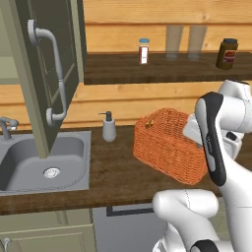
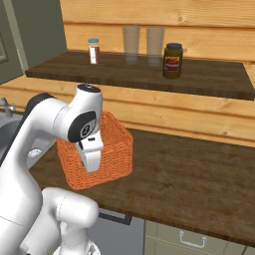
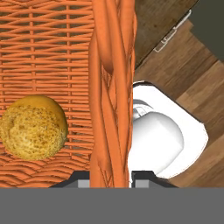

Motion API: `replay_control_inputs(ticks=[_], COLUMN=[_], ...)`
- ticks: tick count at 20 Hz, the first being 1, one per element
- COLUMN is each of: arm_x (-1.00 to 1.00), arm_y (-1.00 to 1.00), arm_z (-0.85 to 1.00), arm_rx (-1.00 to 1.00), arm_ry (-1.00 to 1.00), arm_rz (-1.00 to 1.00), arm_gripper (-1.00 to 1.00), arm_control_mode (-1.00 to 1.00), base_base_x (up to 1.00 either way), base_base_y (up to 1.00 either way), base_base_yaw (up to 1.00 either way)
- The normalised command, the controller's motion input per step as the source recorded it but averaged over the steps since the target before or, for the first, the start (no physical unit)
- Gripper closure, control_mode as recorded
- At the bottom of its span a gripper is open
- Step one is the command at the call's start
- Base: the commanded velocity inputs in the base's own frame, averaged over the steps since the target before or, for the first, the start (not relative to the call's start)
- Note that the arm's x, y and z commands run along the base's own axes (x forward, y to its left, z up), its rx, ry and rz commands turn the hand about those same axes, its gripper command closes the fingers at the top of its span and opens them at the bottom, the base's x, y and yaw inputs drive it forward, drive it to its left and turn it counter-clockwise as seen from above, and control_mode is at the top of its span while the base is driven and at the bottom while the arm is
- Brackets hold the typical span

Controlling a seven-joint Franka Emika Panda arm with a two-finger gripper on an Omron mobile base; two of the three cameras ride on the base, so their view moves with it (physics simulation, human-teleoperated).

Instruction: Open the cabinet, pick up the bread from the cabinet and place it in the basket. Then move the basket to the dining counter.

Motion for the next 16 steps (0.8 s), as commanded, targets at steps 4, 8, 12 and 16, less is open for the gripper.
replay_control_inputs(ticks=[4, 8, 12, 16], arm_x=[0.00, 0.00, 0.00, 0.00], arm_y=[0.00, 0.00, 0.00, 0.00], arm_z=[0.00, 0.00, 0.00, 0.00], arm_rx=[0.00, 0.00, 0.00, 0.00], arm_ry=[0.00, 0.00, 0.00, 0.00], arm_rz=[0.00, 0.00, 0.00, 0.00], arm_gripper=[1.00, 1.00, 1.00, 1.00], arm_control_mode=[1.00, 1.00, 1.00, 1.00], base_base_x=[-0.76, -1.00, -0.99, -0.89], base_base_y=[0.00, 0.00, -0.16, -0.06], base_base_yaw=[-0.03, -0.14, -0.31, -0.53])
